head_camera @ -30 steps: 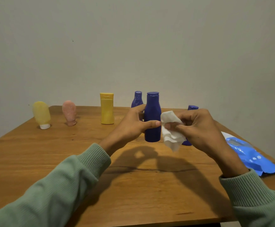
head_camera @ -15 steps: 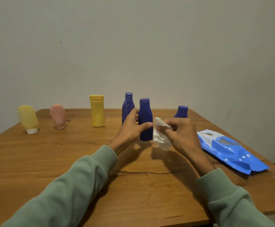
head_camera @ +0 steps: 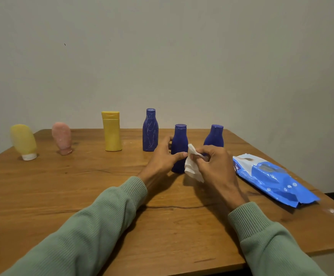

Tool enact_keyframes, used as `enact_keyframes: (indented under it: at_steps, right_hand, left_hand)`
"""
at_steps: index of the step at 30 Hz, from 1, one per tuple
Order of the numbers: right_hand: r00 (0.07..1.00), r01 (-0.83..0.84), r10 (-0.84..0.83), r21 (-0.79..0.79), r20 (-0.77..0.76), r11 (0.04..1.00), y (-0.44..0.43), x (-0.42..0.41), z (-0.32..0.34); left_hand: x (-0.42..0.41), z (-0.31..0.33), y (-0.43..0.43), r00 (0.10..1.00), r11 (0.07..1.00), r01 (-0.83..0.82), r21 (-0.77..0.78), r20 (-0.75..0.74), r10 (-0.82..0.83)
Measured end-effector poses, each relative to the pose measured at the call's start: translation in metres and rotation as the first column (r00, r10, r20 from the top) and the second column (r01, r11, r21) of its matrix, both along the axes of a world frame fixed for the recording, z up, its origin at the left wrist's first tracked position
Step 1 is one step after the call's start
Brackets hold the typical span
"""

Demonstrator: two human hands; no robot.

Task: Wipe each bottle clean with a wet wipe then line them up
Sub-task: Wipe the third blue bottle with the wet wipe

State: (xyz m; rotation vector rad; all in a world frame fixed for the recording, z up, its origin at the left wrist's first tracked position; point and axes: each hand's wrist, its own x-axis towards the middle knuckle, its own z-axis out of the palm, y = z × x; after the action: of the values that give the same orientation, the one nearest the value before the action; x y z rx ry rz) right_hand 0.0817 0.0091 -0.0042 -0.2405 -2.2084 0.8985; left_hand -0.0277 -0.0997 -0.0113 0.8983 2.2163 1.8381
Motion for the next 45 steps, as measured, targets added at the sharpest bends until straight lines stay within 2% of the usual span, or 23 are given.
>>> enact_keyframes:
  at_steps: [8, 26, 35, 41, 43, 45]
  right_hand:
    - [0.998, 0.057, -0.058, 0.079, 0.015, 0.995, 0.003, -0.003, -0.006]
    - [0.998, 0.066, -0.068, 0.116, 0.016, 0.991, 0.003, -0.003, -0.008]
    - [0.998, 0.059, -0.062, 0.123, 0.021, 0.991, 0.003, -0.003, -0.007]
    - [0.998, 0.056, -0.055, 0.132, -0.009, 0.990, 0.001, -0.003, -0.007]
    - [0.999, 0.035, -0.032, 0.139, -0.022, 0.990, -0.002, -0.003, -0.006]
    - [0.999, 0.003, 0.003, 0.138, -0.044, 0.990, -0.008, -0.002, -0.005]
  left_hand:
    - [0.002, -0.003, 0.006, 1.000, 1.000, 0.022, 0.001, 0.006, -0.022]
    - [0.002, -0.005, 0.006, 1.000, 1.000, 0.010, -0.017, 0.013, -0.010]
    - [0.003, -0.004, 0.005, 0.999, 0.999, -0.004, -0.050, -0.042, 0.001]
    - [0.000, -0.002, 0.001, 0.999, 0.999, -0.004, -0.034, 0.035, 0.005]
    - [-0.003, 0.000, -0.006, 0.997, 0.999, -0.035, 0.008, 0.064, 0.035]
    - [-0.010, 0.002, -0.015, 0.991, 0.991, -0.134, 0.028, 0.001, 0.135]
